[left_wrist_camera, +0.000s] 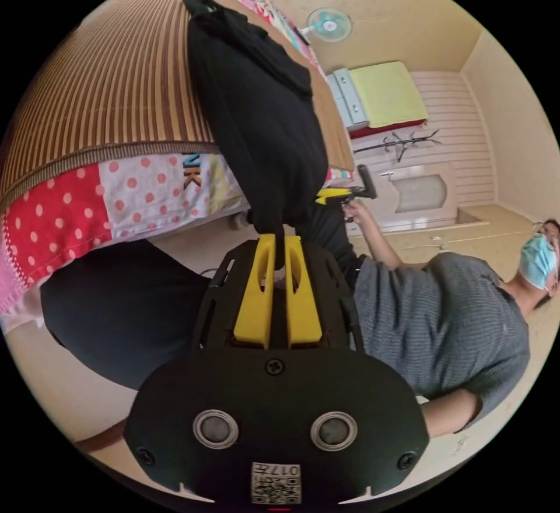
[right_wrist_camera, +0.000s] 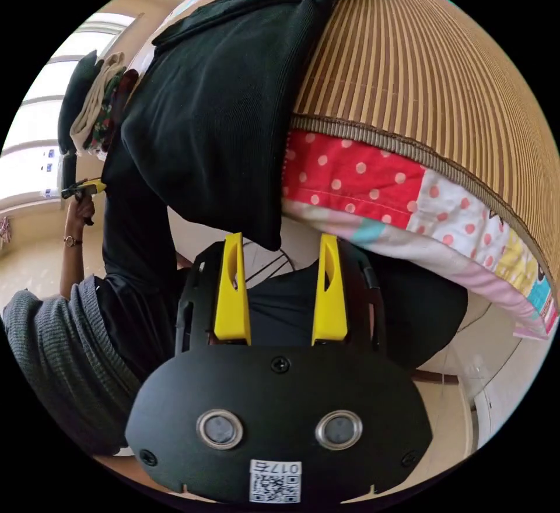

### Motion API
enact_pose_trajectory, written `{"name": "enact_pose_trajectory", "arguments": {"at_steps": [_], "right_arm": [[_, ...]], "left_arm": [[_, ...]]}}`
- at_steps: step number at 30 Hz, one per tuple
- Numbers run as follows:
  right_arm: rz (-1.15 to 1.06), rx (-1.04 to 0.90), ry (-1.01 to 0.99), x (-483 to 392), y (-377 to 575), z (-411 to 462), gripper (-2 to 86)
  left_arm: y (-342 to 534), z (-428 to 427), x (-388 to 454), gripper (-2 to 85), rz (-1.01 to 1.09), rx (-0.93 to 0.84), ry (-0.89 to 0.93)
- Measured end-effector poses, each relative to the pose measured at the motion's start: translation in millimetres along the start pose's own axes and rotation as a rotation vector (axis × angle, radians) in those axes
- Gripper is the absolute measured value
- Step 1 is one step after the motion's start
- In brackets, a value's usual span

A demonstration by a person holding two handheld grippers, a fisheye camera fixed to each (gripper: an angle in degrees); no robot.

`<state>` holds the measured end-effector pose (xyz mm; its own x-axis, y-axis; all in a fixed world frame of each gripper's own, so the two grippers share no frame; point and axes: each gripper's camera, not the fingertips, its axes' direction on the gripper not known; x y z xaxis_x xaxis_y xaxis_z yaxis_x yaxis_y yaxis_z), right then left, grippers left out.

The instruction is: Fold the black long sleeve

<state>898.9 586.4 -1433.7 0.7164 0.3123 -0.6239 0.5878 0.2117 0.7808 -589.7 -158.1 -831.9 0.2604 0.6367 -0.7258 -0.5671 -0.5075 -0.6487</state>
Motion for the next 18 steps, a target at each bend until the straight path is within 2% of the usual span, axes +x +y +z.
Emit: {"name": "enact_pose_trajectory", "arguments": {"at_steps": [4, 8, 10, 12, 14, 18], "right_arm": [[-0.002, -0.105, -0.152, 12.9, -14.8, 20.6, 8.4], [-0.076, -0.017, -0.379, 24.6, 12.3, -11.4, 7.9], [-0.142, 0.115, -0.555, 36.5, 40.2, -44.9, 7.5], [-0.16, 0.408, -0.89, 71.9, 89.6, -95.0, 6.9], [-0.167, 0.624, -1.056, 95.2, 130.4, -126.2, 6.3], [-0.3, 0.902, -1.193, 100.7, 195.1, -167.3, 4.5]], "left_arm": [[24.1, -52.3, -15.2, 2.9, 0.02, 0.212, 0.189], [36.3, -71.1, -33.0, 3.0, 0.008, 0.333, 0.328], [38.4, -72.9, -35.9, 2.9, 0.015, 0.349, 0.369], [38.3, -71.8, -34.0, 2.7, 0.029, 0.348, 0.411], [35.8, -66.8, -23.2, 2.6, 0.111, 0.335, 0.518], [32.8, -59.3, -13.0, 2.7, 0.235, 0.417, 0.77]]}}
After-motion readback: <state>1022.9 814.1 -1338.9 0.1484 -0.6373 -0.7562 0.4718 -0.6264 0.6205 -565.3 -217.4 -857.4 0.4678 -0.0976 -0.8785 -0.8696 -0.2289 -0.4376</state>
